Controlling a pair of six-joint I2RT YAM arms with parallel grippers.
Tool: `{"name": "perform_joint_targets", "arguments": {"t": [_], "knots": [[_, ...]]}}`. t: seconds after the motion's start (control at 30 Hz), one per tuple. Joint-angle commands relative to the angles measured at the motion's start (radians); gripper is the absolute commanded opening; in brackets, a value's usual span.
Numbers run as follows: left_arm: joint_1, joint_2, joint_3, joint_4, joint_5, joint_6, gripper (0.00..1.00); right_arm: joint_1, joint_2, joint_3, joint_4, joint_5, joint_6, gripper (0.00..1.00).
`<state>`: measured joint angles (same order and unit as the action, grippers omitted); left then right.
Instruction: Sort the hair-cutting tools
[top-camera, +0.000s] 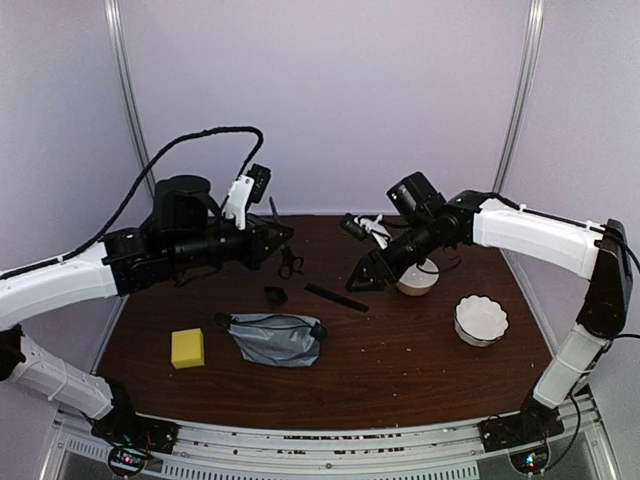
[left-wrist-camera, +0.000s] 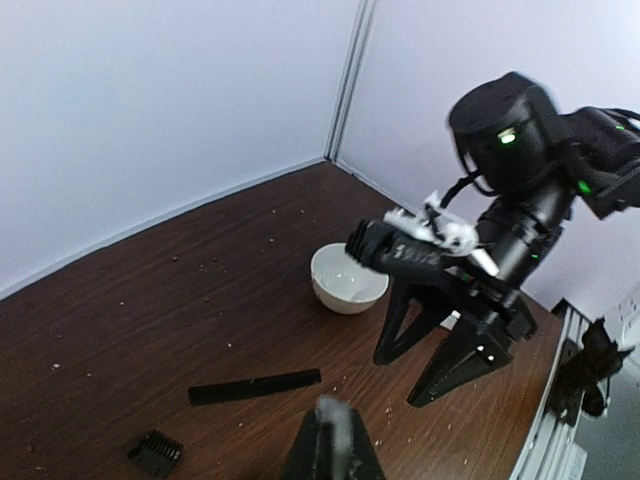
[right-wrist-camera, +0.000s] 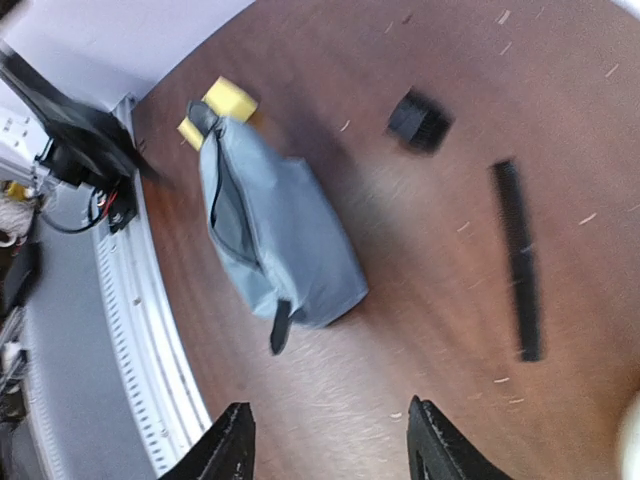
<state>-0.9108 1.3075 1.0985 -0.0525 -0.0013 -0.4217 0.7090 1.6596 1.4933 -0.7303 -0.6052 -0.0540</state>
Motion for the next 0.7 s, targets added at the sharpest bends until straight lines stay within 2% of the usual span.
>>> {"name": "perform_joint_targets", "arguments": {"t": [0.0, 0.07, 0.23, 0.57, 0.63, 0.67], "knots": [[-0.002, -0.132, -0.062, -0.212, 0.107, 0.334, 0.00, -0.005, 0.025, -0.176, 0.191, -0.251, 0.142, 0.52], [-0.003, -0.188, -0.085, -0.263, 0.119, 0.391, 0.00, 0.004, 0.059, -0.199, 0.224, -0.289, 0.169, 0.51], [-0.007, -0.271, -0.089, -0.403, 0.027, 0.442, 0.00, 0.053, 0.155, -0.155, 0.207, -0.338, 0.166, 0.45], [-0.007, -0.274, -0.060, -0.495, 0.032, 0.478, 0.00, 0.093, 0.280, -0.081, 0.139, -0.352, 0.171, 0.40], [-0.007, -0.262, -0.053, -0.494, 0.036, 0.493, 0.00, 0.094, 0.297, -0.071, 0.133, -0.373, 0.173, 0.34], [-0.007, -0.255, -0.049, -0.494, 0.037, 0.501, 0.00, 0.093, 0.305, -0.067, 0.133, -0.387, 0.177, 0.25]]}}
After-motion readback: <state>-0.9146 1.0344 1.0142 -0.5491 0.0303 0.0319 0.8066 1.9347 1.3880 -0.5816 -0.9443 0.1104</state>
